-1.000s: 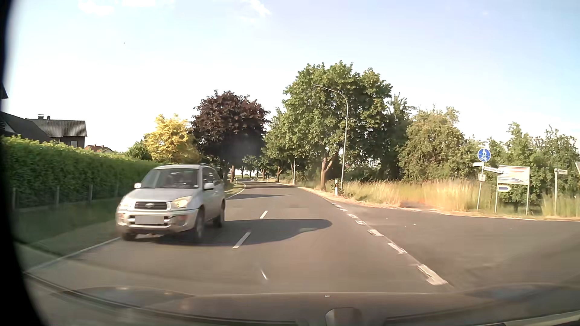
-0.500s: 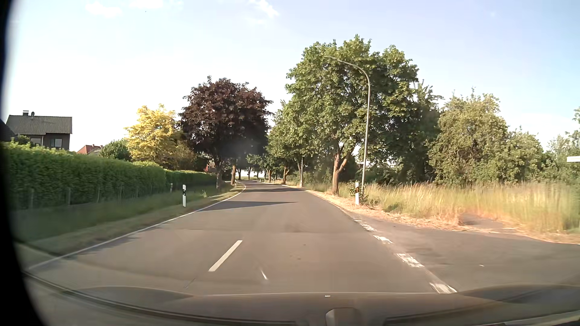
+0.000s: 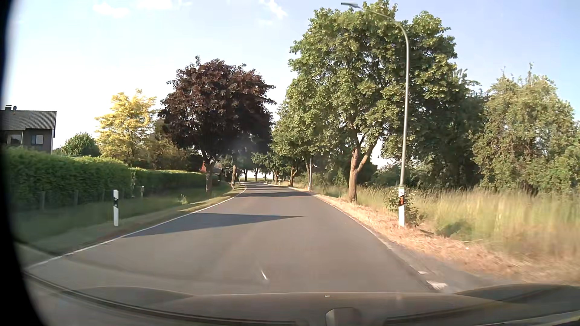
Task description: Follow the waypoints while adhering to traffic rules and regulations
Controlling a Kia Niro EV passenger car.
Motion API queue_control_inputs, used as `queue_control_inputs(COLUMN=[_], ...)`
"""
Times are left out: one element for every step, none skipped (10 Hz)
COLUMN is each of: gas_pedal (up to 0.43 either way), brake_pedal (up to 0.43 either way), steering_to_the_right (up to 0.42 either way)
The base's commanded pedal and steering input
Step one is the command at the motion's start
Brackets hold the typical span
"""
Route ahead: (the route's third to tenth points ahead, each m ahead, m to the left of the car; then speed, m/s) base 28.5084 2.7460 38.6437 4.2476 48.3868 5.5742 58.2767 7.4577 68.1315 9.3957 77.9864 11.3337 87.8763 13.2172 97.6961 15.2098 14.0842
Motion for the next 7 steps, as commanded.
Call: queue_control_inputs(gas_pedal=[0.197, 0.197, 0.189, 0.189, 0.189, 0.189, 0.189], brake_pedal=[0.006, 0.006, 0.006, 0.006, 0.006, 0.006, 0.006], steering_to_the_right=[-0.015, -0.015, -0.015, -0.016, -0.016, -0.016, -0.016])
